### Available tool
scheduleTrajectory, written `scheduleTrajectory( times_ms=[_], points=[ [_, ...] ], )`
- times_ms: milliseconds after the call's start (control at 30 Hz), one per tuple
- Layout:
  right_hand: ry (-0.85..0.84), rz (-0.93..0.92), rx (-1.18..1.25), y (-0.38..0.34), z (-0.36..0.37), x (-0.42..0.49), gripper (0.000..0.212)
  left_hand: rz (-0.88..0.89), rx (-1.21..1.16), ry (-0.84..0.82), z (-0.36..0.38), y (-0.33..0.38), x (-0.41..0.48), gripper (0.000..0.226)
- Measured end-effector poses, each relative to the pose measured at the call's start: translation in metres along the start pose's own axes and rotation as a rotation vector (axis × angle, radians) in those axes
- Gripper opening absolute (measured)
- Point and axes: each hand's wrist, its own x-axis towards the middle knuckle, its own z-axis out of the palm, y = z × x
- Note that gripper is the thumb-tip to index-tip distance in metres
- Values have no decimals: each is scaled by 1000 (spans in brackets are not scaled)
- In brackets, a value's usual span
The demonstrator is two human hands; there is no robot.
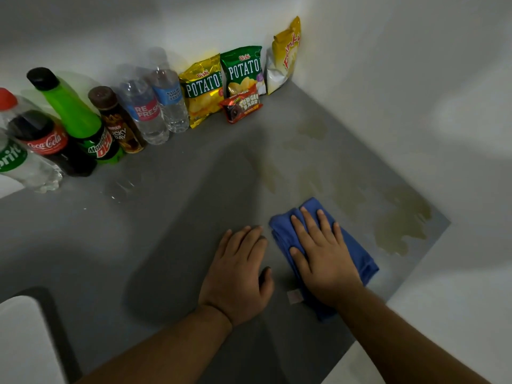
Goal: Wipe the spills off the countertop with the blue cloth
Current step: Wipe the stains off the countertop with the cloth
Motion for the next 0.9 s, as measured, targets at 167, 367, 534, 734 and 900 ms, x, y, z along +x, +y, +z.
scheduleTrajectory(
  times_ms=[167, 367, 534, 734, 900],
  points=[
    [-32, -152, -35, 36, -3, -27, 62, -8, -29, 18, 0, -1, 0, 57],
    [22, 44, 32, 16, -13, 29, 69, -39, -84, 31, -2, -2, 4, 51],
    [21, -90, -2, -1, -1, 17, 64, -38, -126, 157, -11, -13, 26, 39],
    [-19, -300, 23, 50, -13, 2, 60, -46, -40, 138, -34, -57, 63, 36],
    [25, -28, 18, 23, -22, 50, 69, -88, 19, 72, -44, -82, 88, 44]
  ],
)
